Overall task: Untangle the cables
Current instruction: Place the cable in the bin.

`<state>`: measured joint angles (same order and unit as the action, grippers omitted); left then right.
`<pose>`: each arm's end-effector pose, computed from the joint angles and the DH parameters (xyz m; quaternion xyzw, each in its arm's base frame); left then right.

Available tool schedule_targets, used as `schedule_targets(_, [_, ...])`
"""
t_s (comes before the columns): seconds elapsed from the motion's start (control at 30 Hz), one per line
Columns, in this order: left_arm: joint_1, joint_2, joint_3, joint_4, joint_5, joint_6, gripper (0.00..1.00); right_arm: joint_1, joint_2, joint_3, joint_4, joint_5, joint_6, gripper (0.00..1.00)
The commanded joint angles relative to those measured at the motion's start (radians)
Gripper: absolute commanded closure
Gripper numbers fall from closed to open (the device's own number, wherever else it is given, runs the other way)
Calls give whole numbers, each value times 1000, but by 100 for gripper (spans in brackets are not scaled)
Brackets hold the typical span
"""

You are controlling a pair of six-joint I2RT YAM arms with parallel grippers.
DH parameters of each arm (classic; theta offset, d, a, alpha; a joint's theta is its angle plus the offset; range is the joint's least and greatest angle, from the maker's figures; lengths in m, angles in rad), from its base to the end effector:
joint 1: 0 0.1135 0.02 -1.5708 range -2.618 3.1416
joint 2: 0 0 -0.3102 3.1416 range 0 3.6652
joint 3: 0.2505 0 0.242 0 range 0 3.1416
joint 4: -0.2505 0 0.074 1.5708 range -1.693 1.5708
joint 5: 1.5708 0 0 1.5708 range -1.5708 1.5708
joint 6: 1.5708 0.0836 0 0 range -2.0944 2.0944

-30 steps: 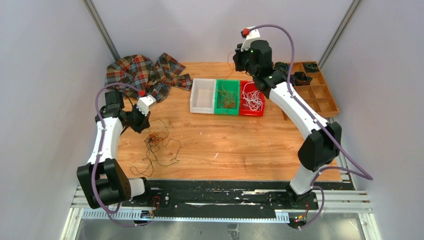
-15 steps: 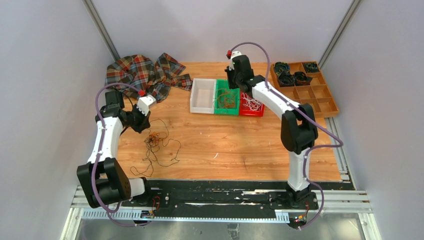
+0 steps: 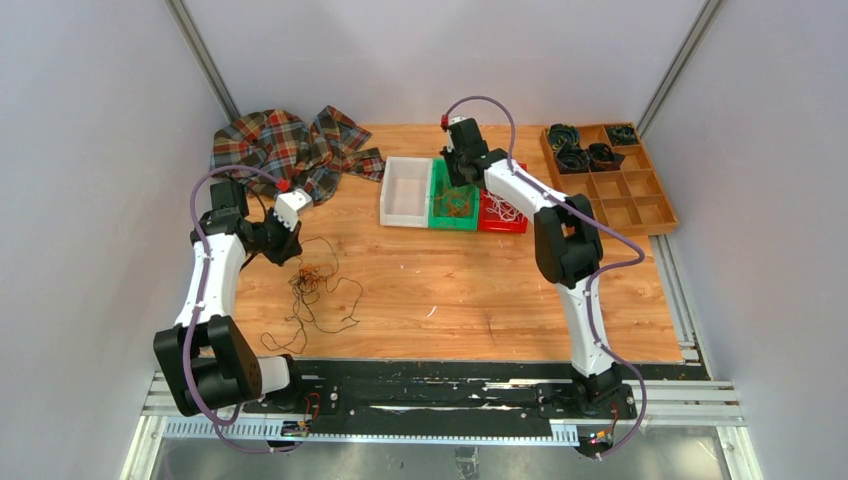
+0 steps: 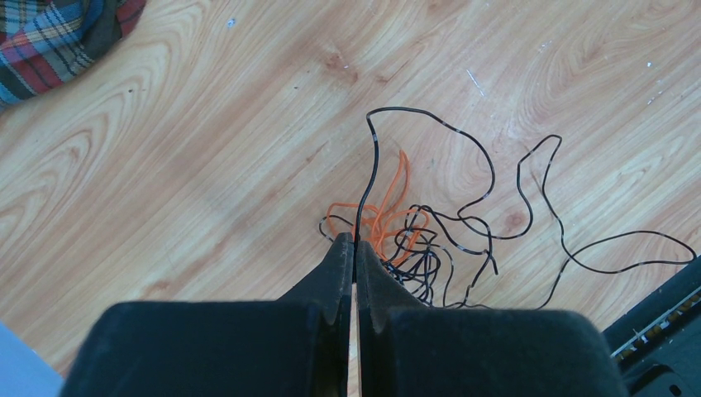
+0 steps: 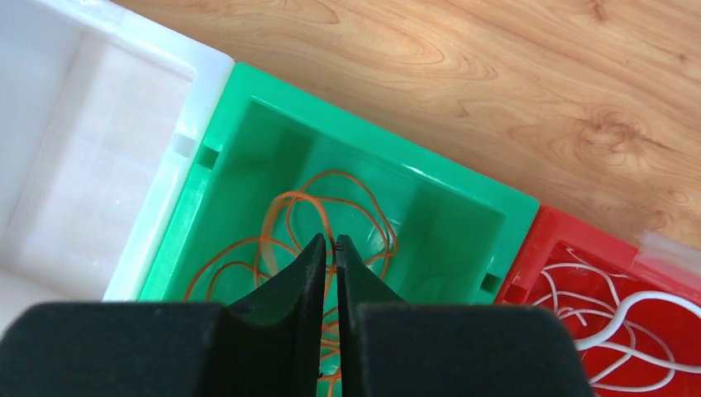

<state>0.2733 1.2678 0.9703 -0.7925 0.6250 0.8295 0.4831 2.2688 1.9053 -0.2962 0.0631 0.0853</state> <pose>0.2392 0.0163 0.2725 0.3241 0.8686 -0.1357 0.3494 0.5198 0.2667 0.2274 -0.1637 0.8826 0.0961 0.4300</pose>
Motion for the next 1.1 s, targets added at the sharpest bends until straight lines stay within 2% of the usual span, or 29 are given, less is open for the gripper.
schedule_targets(0.0, [3,-10,25,-4,28,-1,99,18,7,65,-55,27,-28,81])
schedule_targets(0.17, [4,-15,28,-4,30,-3,99,18,-52,62,-55,61,-48,51])
schedule_targets(0.3, [4,-22,30,-4,32,-8,99,18,-102,44,-55,42,-62,44])
schedule_targets(0.47, [3,-31,26,-9,31,-6,99,18,-198,-31,-42,18,-39,47])
schedule_targets(0.73, [3,-36,38,-17,37,-13,99,80,-429,-373,160,-103,7,43])
schedule_targets(0.87, [3,-43,57,-38,64,-29,99,108,-447,-488,248,-156,44,51])
schedule_targets(1.07, [4,-88,124,-91,147,-72,99,108,-355,-468,233,-171,93,67])
